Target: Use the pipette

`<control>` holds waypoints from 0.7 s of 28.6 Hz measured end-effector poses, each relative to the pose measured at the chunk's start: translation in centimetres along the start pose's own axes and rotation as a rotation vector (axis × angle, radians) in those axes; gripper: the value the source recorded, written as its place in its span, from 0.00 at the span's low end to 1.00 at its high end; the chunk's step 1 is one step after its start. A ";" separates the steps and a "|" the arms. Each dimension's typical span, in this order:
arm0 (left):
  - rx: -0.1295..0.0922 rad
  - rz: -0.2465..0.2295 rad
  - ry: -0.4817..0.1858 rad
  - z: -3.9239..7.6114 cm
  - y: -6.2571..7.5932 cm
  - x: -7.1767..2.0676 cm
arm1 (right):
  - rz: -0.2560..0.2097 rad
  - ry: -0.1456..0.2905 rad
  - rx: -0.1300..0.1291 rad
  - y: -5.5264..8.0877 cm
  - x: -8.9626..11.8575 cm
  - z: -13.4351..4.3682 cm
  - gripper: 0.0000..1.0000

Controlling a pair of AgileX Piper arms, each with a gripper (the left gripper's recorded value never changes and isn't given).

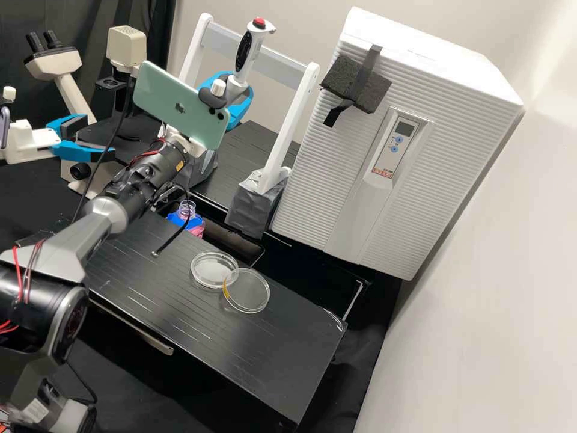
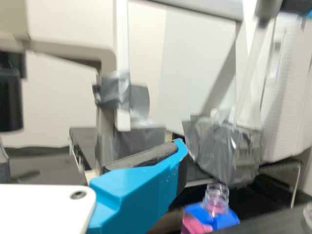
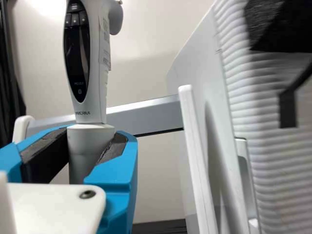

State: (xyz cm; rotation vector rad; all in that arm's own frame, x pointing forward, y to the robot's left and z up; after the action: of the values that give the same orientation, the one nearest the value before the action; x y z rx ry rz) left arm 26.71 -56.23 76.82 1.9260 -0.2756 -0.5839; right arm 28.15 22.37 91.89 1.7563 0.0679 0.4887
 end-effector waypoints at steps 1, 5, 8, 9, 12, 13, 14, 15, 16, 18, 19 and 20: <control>0.000 -0.015 0.000 0.0 -0.4 0.10 | 0.012 0.001 0.003 -0.3 -0.3 0.1 0.00; 0.014 -0.051 -0.006 0.2 -1.3 0.55 | 0.015 -0.005 0.009 -1.4 -1.2 0.4 0.00; 0.024 -0.065 -0.011 0.5 -2.0 1.31 | -0.013 -0.008 -0.017 -3.1 -1.7 0.7 0.00; 0.020 -0.069 -0.010 0.5 -2.2 1.53 | -0.025 -0.011 -0.027 -3.7 -1.8 0.9 0.00; 0.030 -0.099 -0.009 0.8 -3.2 2.22 | -0.055 -0.020 -0.055 -4.8 -2.0 1.4 0.00; 0.035 -0.126 -0.009 0.9 -3.8 2.47 | -0.068 -0.024 -0.068 -5.3 -2.1 1.6 0.00; 0.041 -0.146 -0.007 1.0 -4.2 2.70 | -0.070 -0.028 -0.078 -5.4 -2.1 1.8 0.00; 0.041 -0.161 -0.002 1.1 -4.6 2.80 | -0.073 -0.031 -0.084 -5.7 -2.1 2.0 0.00; 0.045 -0.174 -0.001 1.1 -4.9 2.95 | -0.075 -0.036 -0.088 -5.9 -2.1 2.3 0.00; 0.059 -0.206 -0.004 1.2 -5.6 3.17 | -0.080 -0.045 -0.094 -6.3 -1.9 2.7 0.00; 0.060 -0.214 -0.006 1.3 -5.8 3.21 | -0.077 -0.045 -0.095 -6.4 -1.9 2.8 0.00; 0.065 -0.225 -0.005 1.3 -6.0 3.21 | -0.078 -0.048 -0.097 -6.5 -1.9 2.9 0.00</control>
State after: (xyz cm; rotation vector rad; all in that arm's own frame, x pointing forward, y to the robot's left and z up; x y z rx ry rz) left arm 28.32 -56.20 70.06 2.0339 -0.0820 -0.7351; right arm 28.87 20.79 84.72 1.6625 0.0775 0.3871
